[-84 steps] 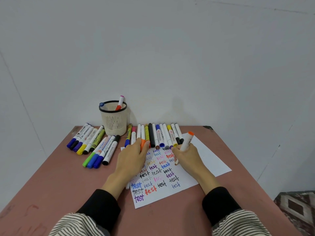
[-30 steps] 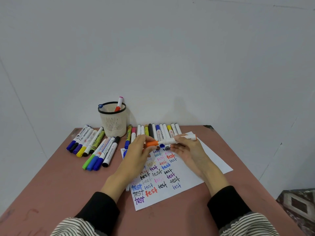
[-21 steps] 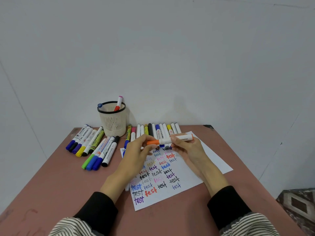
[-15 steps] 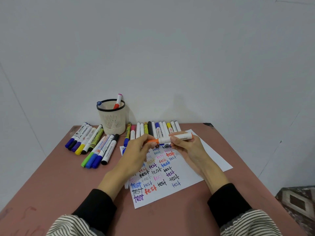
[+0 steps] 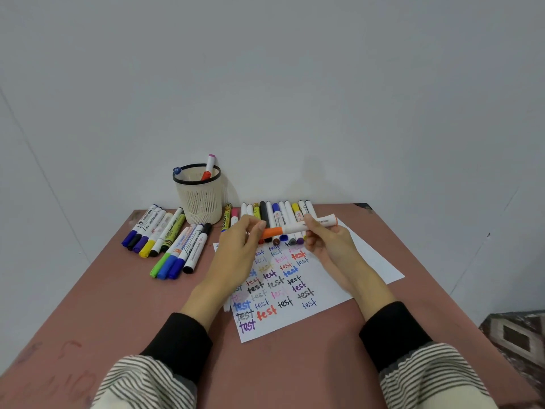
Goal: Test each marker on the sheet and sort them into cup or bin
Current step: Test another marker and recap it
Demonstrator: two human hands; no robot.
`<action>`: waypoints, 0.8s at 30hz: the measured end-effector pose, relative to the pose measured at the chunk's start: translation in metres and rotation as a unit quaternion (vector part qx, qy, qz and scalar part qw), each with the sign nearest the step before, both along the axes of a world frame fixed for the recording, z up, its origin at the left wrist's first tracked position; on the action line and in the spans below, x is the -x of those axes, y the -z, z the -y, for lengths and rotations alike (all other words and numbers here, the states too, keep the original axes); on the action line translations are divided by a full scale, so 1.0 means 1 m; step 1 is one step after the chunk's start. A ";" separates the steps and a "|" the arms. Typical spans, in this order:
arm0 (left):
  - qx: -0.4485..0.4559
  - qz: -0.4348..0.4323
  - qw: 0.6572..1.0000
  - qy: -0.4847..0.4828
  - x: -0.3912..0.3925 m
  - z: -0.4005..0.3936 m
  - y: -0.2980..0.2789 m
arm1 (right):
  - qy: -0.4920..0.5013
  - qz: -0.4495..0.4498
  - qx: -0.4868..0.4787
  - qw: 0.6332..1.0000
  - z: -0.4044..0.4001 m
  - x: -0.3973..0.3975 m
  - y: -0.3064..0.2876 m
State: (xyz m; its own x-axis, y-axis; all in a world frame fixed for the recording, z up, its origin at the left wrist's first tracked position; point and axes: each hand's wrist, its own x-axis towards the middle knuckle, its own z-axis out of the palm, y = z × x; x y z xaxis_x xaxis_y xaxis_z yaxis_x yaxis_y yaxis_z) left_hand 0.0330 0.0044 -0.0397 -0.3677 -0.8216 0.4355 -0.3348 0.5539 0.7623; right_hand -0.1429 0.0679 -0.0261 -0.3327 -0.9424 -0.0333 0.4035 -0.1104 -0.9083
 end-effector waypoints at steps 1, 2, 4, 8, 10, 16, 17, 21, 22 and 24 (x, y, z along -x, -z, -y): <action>0.007 -0.001 1.000 -0.025 0.001 -0.002 0.000 | 0.017 0.001 -0.004 1.000 -0.002 0.002 0.000; 0.015 -0.004 0.999 -0.044 0.003 -0.006 0.000 | 0.038 -0.002 -0.006 0.999 -0.004 0.003 0.000; 0.022 -0.013 0.998 -0.059 0.011 -0.016 0.001 | 0.096 -0.046 -0.020 0.994 -0.010 0.008 -0.002; 0.040 -0.008 0.998 -0.039 0.047 -0.047 0.008 | 0.246 -0.165 -0.028 0.955 -0.041 0.029 -0.006; 0.049 0.001 0.999 -0.019 0.072 -0.062 0.011 | 0.295 -0.198 -0.027 0.934 -0.063 0.047 -0.006; 0.063 0.103 0.991 0.052 0.163 -0.114 0.020 | 0.400 -0.232 -0.040 0.886 -0.135 0.125 -0.007; 0.066 0.132 0.988 0.053 0.177 -0.122 0.021 | 0.412 -0.243 -0.051 0.877 -0.147 0.137 -0.006; 0.067 0.250 0.964 0.062 0.217 -0.147 0.027 | 0.453 -0.273 -0.118 0.841 -0.187 0.185 0.025; 0.067 0.266 0.960 0.064 0.220 -0.148 0.029 | 0.450 -0.276 -0.139 0.838 -0.194 0.193 0.038; 0.071 0.289 0.953 0.065 0.223 -0.148 0.032 | 0.433 -0.292 -0.192 0.831 -0.206 0.206 0.070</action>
State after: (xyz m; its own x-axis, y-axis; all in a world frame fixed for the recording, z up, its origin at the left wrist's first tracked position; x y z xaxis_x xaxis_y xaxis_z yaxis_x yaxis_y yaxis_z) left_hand -0.1902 0.1526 -0.0721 -0.6746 -0.7003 0.2336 -0.5969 0.7036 0.3857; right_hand -0.3490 0.2742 -0.0957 -0.9458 -0.2985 0.1281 -0.1972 0.2141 -0.9567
